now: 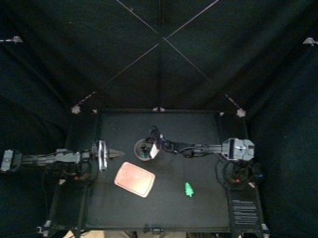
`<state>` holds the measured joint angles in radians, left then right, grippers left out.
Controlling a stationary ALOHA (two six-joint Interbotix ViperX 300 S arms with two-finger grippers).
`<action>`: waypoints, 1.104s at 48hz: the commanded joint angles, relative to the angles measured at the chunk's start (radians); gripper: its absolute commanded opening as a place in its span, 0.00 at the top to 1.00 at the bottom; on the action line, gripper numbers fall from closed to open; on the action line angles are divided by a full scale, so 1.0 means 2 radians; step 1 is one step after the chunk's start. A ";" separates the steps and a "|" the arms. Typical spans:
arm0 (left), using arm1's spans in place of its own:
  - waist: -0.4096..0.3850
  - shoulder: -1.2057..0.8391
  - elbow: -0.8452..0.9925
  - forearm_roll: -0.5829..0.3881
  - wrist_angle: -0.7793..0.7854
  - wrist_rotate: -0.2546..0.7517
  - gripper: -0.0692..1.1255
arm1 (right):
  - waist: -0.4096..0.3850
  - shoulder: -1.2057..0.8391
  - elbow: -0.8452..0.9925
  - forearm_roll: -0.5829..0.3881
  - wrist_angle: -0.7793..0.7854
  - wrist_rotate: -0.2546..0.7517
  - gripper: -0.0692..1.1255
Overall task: Pick the green pepper then place it in the grey bowl
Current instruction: Drop green pepper in the grey bowl and return to neutral
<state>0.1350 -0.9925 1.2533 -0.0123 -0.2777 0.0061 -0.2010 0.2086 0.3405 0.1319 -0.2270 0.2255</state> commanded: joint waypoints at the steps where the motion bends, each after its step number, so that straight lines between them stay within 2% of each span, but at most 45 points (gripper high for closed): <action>1: 0.002 0.002 -0.007 0.001 -0.002 0.000 0.92 | 0.012 -0.048 0.018 -0.025 -0.029 0.002 0.20; 23: 0.014 0.002 -0.001 0.001 -0.002 0.000 0.92 | 0.056 -0.156 0.187 -0.084 -0.202 -0.001 0.20; 38: 0.018 0.002 0.003 0.001 -0.002 0.001 0.92 | 0.057 -0.206 0.242 -0.139 -0.207 -0.001 0.20; 53: 0.028 0.002 0.011 0.001 -0.002 0.001 0.92 | 0.056 -0.244 0.278 -0.143 -0.206 0.002 0.20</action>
<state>0.1779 -0.9925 1.2839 -0.0123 -0.2777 0.0061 -0.0859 -0.2393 0.8958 -0.1534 -0.6335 0.2286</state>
